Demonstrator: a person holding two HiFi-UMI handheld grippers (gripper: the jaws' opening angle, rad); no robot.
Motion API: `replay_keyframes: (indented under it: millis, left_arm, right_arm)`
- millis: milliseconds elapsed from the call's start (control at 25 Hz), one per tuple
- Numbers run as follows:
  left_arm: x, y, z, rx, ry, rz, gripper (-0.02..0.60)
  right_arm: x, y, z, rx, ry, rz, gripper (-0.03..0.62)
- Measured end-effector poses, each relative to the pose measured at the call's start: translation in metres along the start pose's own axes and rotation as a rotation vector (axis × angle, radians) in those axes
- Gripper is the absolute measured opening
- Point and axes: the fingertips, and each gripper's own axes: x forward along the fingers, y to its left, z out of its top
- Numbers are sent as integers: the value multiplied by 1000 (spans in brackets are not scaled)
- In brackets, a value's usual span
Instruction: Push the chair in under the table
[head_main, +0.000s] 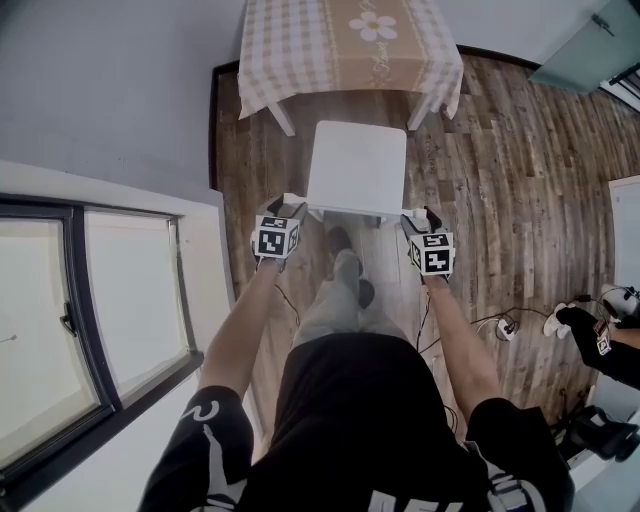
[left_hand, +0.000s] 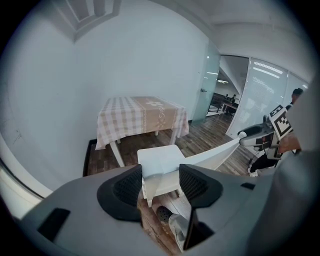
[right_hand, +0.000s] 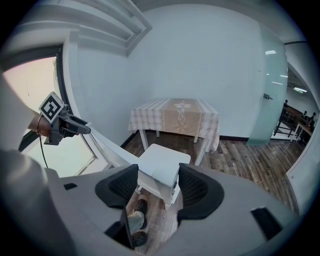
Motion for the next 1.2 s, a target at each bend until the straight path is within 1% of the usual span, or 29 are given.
replay_keyframes:
  millis: [560, 880, 1200]
  left_arm:
    - [12, 13, 36, -3, -30, -14, 249]
    - [14, 7, 39, -13, -38, -15, 249]
    - [19, 9, 35, -18, -13, -9, 249]
  right_arm:
    - [13, -11, 32, -13, -25, 19, 275]
    - [15, -21, 34, -10, -13, 19, 276]
    - [20, -20, 30, -5, 12, 27, 276]
